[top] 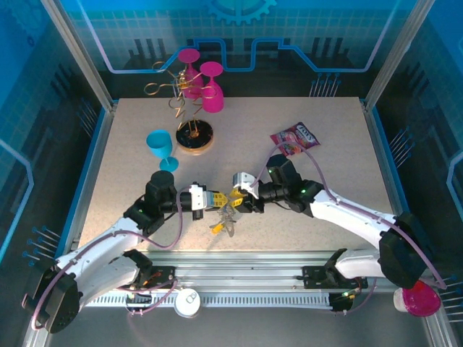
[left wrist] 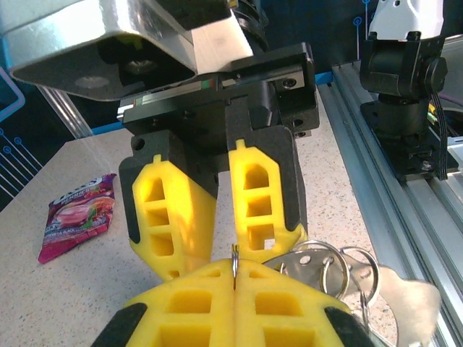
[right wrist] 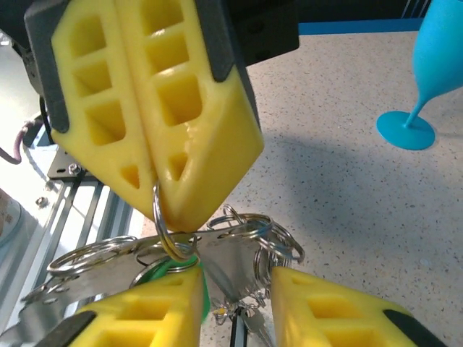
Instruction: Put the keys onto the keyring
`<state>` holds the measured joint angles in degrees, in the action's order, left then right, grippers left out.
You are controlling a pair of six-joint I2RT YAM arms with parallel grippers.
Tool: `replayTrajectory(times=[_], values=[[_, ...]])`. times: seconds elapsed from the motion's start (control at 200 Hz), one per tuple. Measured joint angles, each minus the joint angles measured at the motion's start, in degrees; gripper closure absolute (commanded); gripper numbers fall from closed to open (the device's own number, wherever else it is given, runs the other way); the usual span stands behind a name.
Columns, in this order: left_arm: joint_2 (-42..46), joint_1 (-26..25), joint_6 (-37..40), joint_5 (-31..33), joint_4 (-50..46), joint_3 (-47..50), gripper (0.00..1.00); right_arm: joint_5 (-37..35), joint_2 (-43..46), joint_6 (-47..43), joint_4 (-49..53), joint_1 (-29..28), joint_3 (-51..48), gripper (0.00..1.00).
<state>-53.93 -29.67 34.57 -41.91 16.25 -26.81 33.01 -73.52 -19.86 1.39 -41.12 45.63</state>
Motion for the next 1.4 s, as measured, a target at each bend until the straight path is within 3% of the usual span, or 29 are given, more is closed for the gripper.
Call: replayTrajectory(times=[0.245,0.74,0.866,1.171,1.401], values=[[0.0,0.3,-0.2,0.0,1.0,1.1,1.00,-1.4,1.4,0.1,-0.6,-0.1,-3.1,0.53],[0.0,1.0,-0.7,0.0,2.3,1.9,1.00,-4.7,1.7,5.3,-7.4,-1.9,-9.3,0.51],[0.0,1.0,-1.3,0.0,2.5,1.9,1.00,-6.1,1.7,6.4,-10.7,-2.9,-9.5,0.54],[0.0,1.0,-1.5,0.0,2.5,1.9,1.00,-9.8,1.6,7.9,-17.2,-4.3,-10.7,0.70],[0.0,1.0,-1.6,-0.1,2.6,1.9,1.00,-11.4,1.5,7.8,-18.9,-4.6,-10.8,0.67]])
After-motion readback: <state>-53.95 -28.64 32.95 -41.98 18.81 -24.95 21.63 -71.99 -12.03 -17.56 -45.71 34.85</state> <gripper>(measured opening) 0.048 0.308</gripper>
